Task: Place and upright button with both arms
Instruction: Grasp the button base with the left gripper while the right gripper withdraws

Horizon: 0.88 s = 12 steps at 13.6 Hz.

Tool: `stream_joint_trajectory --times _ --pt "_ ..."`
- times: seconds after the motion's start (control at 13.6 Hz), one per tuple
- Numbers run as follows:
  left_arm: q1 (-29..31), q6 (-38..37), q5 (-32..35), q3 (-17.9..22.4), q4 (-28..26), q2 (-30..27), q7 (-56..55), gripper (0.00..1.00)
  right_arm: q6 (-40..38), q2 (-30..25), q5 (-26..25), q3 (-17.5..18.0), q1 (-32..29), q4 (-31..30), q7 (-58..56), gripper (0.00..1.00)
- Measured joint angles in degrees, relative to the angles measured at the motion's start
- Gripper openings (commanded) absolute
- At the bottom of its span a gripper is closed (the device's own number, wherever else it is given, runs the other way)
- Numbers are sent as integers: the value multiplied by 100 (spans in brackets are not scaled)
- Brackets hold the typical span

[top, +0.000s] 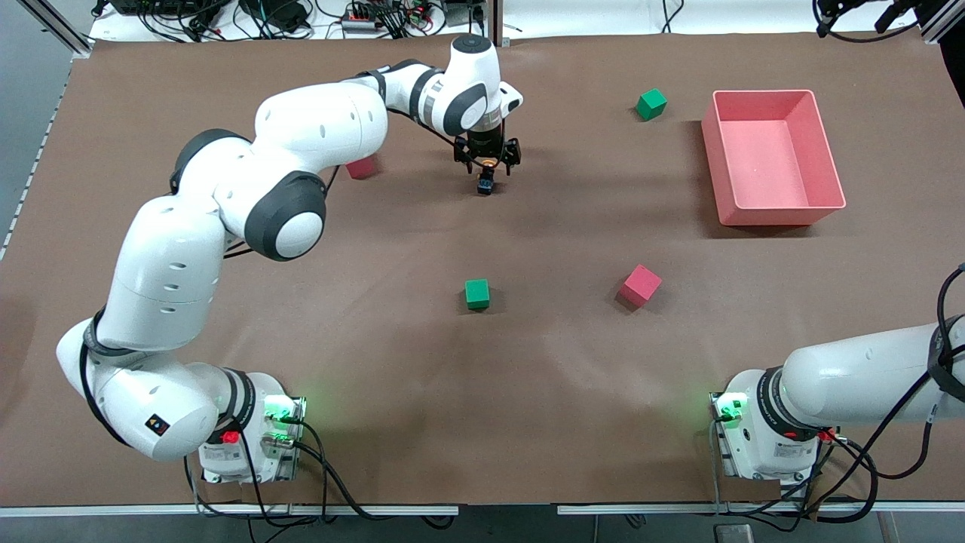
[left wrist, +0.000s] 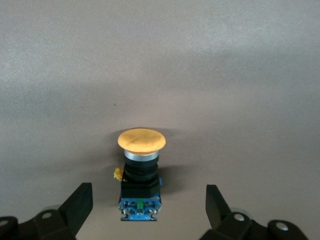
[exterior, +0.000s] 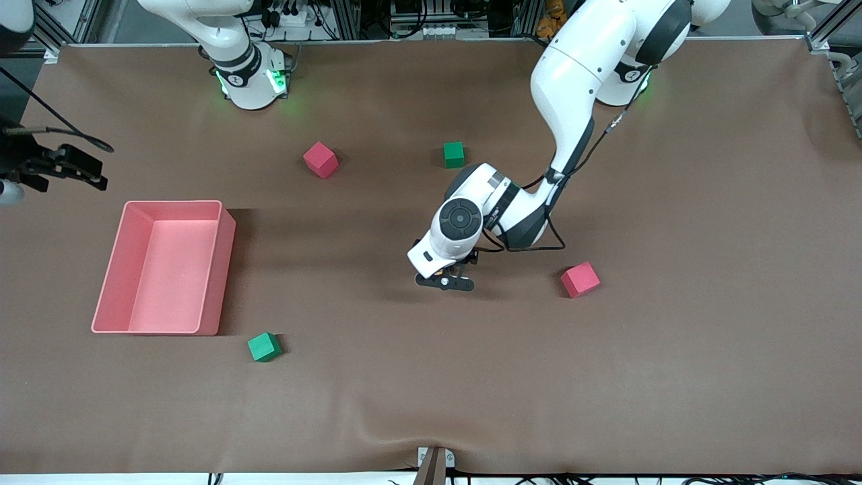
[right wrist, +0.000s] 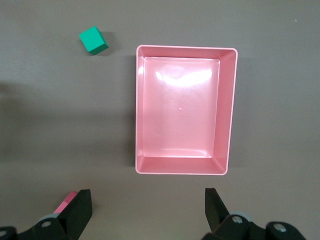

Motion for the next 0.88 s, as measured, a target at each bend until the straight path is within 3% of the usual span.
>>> stream_joint_trajectory --times 0.29,0.52,0.88 --pt "-12 4 37 24 0 30 0 91 -126 1 417 -33 0 116 432 100" --pt "-38 29 40 24 0 54 0 88 -166 1 449 -29 1 151 485 100" --pt "-75 112 52 25 0 143 0 67 -416 0 393 -28 1 348 463 100"
